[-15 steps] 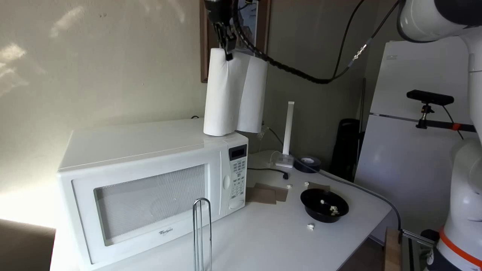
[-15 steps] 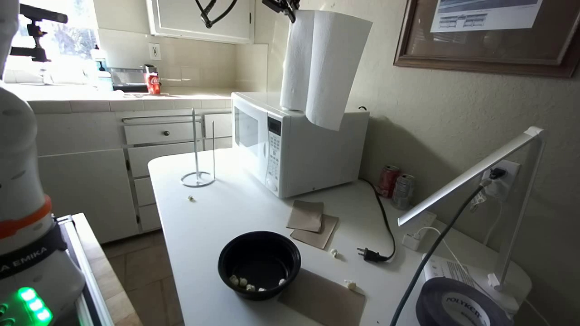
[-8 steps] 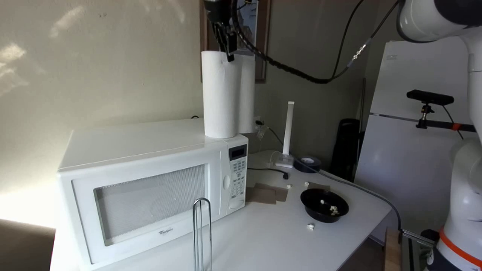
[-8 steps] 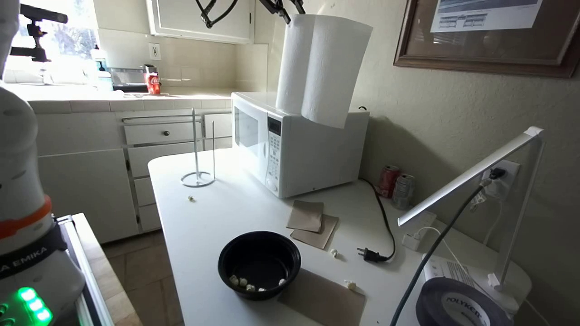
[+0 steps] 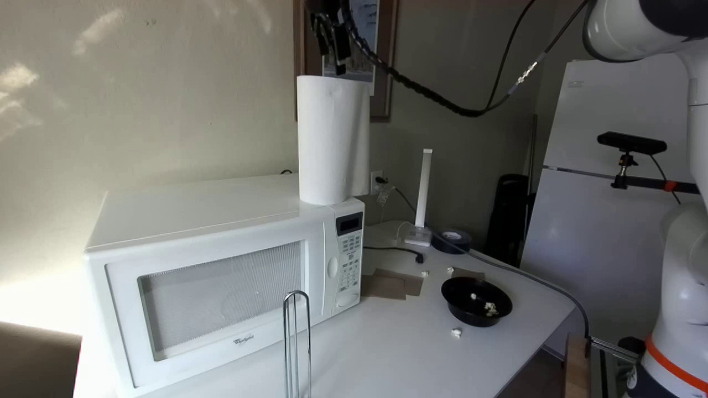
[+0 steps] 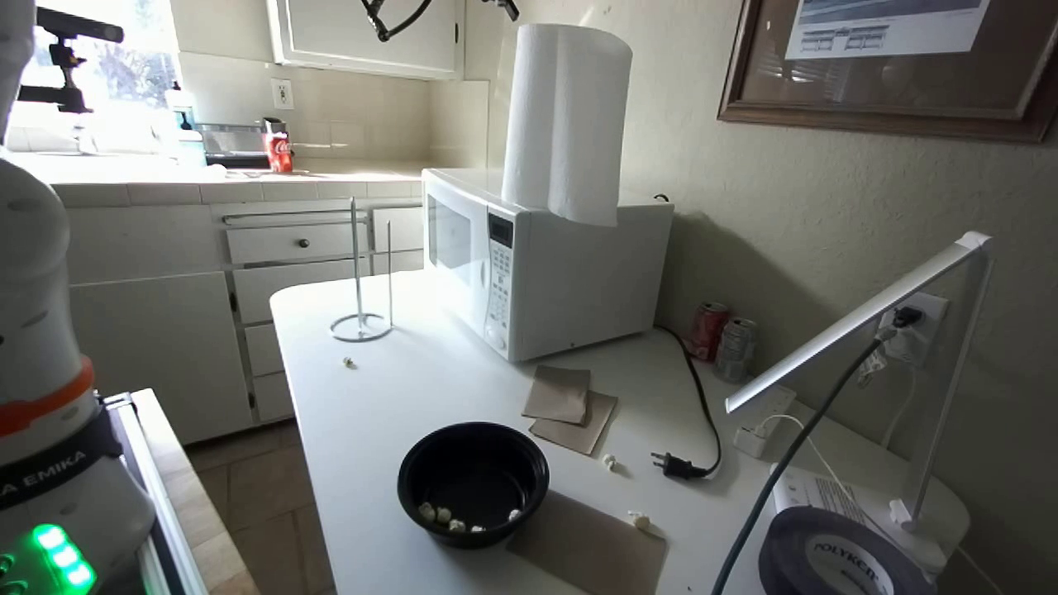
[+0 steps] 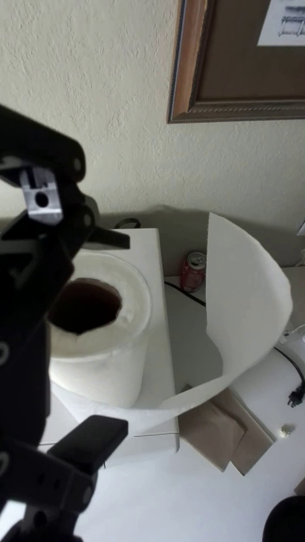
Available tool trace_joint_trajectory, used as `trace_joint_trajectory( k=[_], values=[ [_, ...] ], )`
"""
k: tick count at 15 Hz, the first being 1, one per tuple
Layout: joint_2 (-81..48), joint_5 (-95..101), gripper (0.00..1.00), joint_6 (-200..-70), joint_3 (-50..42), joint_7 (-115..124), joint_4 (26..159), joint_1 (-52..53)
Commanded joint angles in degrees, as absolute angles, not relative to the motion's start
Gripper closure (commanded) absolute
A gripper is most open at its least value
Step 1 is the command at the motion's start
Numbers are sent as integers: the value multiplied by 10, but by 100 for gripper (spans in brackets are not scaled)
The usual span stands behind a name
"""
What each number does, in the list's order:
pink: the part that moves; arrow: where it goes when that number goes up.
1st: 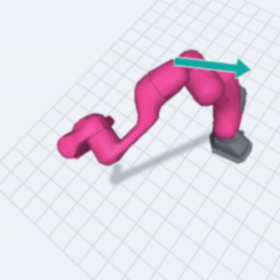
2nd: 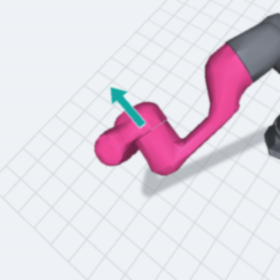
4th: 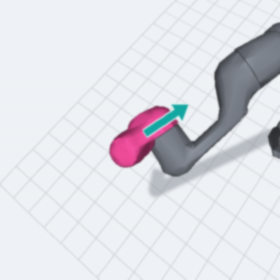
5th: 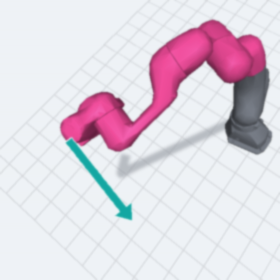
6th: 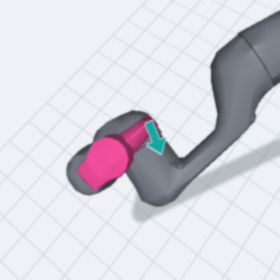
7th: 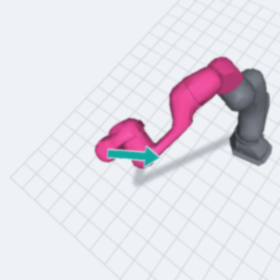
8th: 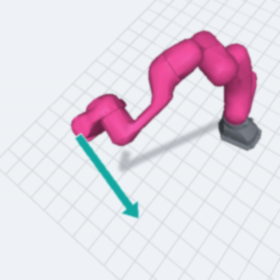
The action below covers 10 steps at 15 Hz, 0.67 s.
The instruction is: Pick up the paper towel roll on the microwave
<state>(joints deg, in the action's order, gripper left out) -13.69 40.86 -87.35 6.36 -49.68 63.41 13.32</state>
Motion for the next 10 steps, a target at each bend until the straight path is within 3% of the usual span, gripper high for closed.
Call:
trace_joint_trajectory(
  k=[1,10],
  values=[
    [-145,387,0,-840,64,-467,577,135],
    [-90,210,0,-854,67,-318,565,105]
  ],
)
